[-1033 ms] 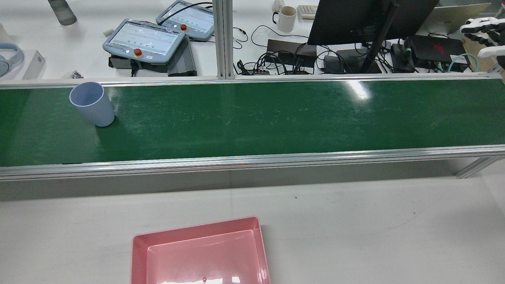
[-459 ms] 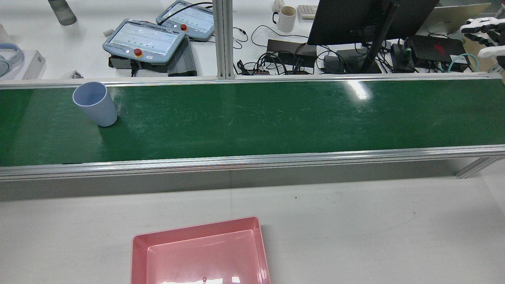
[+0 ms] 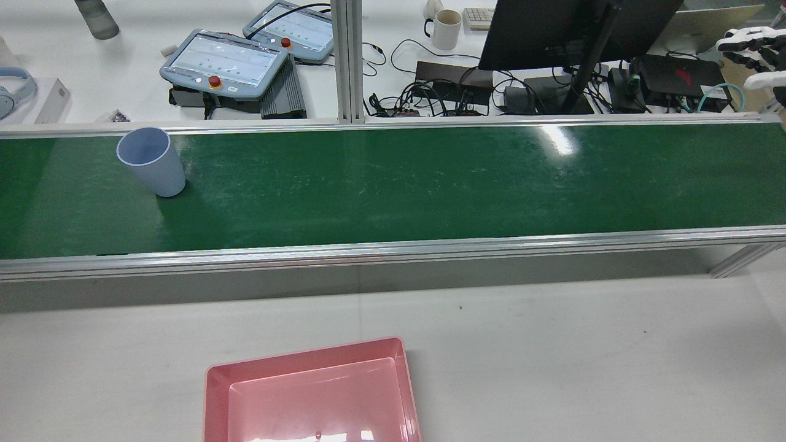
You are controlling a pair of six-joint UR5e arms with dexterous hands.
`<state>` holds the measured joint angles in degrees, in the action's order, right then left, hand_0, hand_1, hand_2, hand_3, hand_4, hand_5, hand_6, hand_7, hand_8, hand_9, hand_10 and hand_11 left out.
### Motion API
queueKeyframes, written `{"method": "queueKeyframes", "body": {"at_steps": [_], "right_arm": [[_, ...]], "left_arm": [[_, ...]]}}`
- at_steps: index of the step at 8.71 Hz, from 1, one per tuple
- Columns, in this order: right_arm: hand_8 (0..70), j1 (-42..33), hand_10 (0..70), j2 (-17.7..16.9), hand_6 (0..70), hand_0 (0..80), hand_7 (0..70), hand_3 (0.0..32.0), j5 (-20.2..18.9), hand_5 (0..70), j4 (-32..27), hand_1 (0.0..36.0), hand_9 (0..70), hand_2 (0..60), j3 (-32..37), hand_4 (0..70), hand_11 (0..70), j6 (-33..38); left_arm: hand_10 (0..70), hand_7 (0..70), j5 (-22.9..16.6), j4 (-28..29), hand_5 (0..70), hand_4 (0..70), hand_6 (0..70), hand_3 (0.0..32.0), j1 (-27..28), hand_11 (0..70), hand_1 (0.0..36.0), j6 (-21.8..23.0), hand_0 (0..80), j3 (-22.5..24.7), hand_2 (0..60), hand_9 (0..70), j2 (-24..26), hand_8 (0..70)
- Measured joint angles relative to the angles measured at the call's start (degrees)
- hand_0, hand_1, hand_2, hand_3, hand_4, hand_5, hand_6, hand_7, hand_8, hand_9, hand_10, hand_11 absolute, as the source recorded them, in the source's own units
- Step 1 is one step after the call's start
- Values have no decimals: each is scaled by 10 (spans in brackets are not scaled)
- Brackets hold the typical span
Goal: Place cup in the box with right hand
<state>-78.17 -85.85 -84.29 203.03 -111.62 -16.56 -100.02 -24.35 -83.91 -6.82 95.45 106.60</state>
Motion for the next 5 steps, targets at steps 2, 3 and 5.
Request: {"method": "queueKeyframes", "body": {"at_steps": [2,3,5], "right_arm": [[46,0,93,0,131,572,559,0,0,55,0,122,156,0,0,449,150,0],[46,0,93,1,131,572,559,0,0,55,0,122,157,0,-1,448,150,0],[47,0,92,1,131,572,560,0,0,55,0,122,158,0,-1,449,149,0]], "left_arm": [[0,0,0,0,0,0,0,0,0,0,0,0,0,0,0,0,0,0],[0,0,0,0,0,0,0,0,0,0,0,0,0,0,0,0,0,0],[0,0,0,0,0,0,0,0,0,0,0,0,0,0,0,0,0,0]]}}
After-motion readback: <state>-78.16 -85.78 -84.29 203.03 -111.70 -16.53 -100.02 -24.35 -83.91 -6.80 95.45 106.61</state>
